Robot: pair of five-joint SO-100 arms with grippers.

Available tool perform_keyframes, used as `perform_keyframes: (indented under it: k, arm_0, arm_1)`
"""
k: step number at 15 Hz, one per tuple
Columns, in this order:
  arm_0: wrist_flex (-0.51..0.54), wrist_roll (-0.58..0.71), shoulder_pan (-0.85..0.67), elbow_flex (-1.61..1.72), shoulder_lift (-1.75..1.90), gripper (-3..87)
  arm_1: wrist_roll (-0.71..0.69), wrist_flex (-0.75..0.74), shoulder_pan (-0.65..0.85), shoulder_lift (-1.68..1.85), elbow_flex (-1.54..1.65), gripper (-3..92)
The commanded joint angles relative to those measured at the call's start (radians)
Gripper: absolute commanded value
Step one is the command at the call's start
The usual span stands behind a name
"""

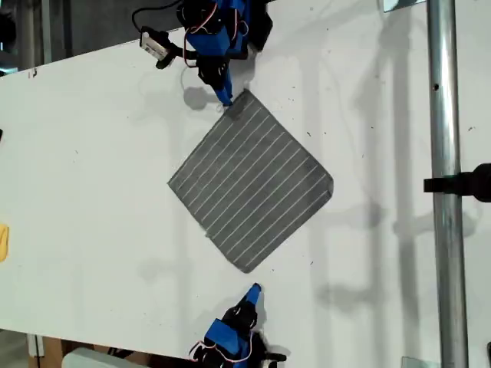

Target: Grasp corners of a towel and fold twice.

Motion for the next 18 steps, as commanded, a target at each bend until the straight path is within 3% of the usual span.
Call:
perform_keyframes:
  k: [1, 9, 10, 11, 13, 15, 16, 17, 18]
  arm_0:
    - [0.002, -0.002, -0.014, 0.006, 0.002, -1.1]
    - [0.002, -0.002, -0.015, 0.006, 0.002, -1.1]
    - [-0.003, -0.086, -0.021, 0.006, 0.002, -1.0]
    - [0.002, -0.394, -0.029, 0.006, 0.002, -1.0]
    - [0.002, -0.502, -0.035, 0.006, 0.002, -1.0]
    - [0.000, -0.680, -0.137, 0.006, 0.002, 0.1]
    - [0.002, -0.678, -0.207, 0.003, 0.002, -1.1]
    - [-0.008, -0.790, -0.212, 0.000, 0.002, -1.1]
    - [-0.003, -0.833, -0.155, 0.005, 0.002, -1.2]
  arm_1:
    - [-0.014, 0.003, -0.009, -0.006, -0.009, 9.5]
    - [-0.014, 0.003, -0.009, -0.006, -0.009, 9.6]
    - [-0.014, 0.003, -0.009, -0.006, -0.009, 9.6]
    - [-0.014, 0.003, -0.009, -0.006, -0.009, 9.6]
    - [-0.014, 0.003, 0.011, -0.006, -0.014, 9.4]
    - [0.009, 0.008, 0.031, 0.002, -0.028, 9.7]
    - [0.095, 0.008, 0.008, 0.002, -0.041, 9.7]
    - [0.192, 0.014, -0.029, 0.002, -0.051, 9.8]
    - [0.195, 0.014, -0.054, 0.002, -0.054, 10.5]
